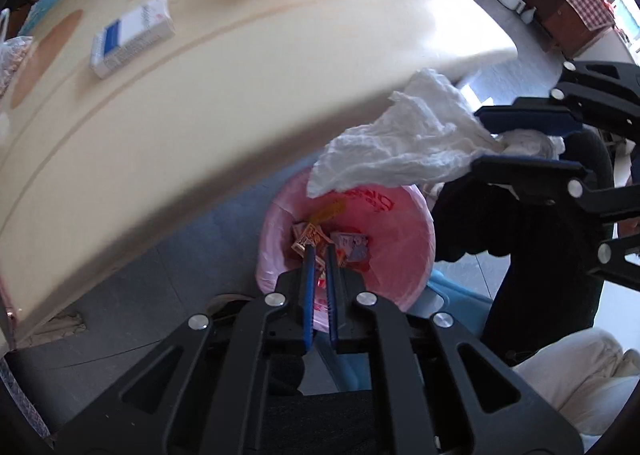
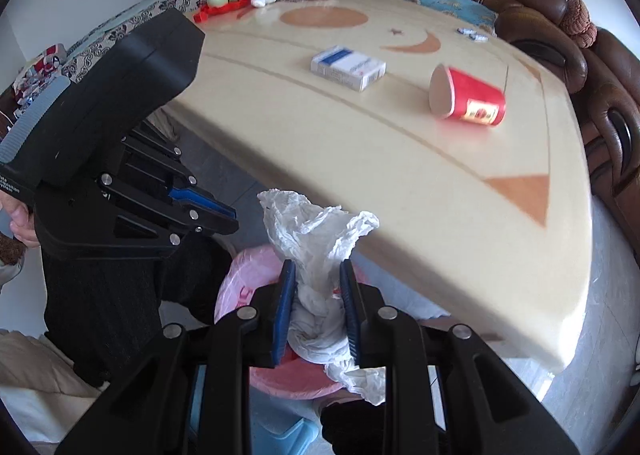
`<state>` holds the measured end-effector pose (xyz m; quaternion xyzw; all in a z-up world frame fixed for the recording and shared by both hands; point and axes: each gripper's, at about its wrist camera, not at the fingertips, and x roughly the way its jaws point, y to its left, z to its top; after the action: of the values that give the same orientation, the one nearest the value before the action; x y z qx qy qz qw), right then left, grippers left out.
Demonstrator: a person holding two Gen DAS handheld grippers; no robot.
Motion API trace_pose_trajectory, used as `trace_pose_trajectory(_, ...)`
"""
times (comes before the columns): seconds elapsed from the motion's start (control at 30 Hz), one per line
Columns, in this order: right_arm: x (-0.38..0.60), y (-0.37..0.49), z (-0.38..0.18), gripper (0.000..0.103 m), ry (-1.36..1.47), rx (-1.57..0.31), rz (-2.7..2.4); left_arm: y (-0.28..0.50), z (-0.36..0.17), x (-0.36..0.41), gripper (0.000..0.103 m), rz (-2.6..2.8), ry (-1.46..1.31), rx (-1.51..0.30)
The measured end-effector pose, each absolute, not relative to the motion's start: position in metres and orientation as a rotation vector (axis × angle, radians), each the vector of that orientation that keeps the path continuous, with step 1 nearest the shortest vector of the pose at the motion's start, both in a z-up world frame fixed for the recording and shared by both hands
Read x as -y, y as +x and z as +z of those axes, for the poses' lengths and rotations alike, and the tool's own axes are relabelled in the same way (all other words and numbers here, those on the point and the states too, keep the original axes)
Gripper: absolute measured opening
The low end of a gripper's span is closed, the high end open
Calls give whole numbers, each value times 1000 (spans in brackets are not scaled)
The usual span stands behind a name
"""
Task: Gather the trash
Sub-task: 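Carry the card box and tissue down over the pink bin, then open both tools to drop the card box and tissue into the bin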
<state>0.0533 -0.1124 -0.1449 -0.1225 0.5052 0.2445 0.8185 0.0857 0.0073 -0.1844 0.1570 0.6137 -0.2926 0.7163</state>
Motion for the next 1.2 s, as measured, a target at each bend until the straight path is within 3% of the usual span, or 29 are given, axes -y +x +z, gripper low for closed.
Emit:
trace_pose_trajectory(0.27,98,44,-272,23,-276,-1263,534,82,-300,3,6,-588,349,-1539)
trace_pose_trajectory(0.43,92,50,-329,25,-300,-1347,554,87,-340,11,6,-558,417,-1615)
trace_pose_trajectory(0.5,88,51,-336,35,-324,-1367,551,88,-345,10,16,-551,420,-1635)
trace_pose_trajectory(0.57,87,49,-336,50,-327,-1362,576,89,-344,11,53,-567,414,-1638)
trace_pose_trajectory(0.6,85,46,-336,62,-339,-1353,579,89,-341,10,56,-567,406,-1620)
trace_pose_trajectory(0.7,81,42,-334,65,-340,-1343,599,87,-338,9,67,-585,396,-1606)
trace_pose_trajectory(1.2,88,45,-327,65,-296,-1351,583,81,-321,17,69,-569,401,-1580)
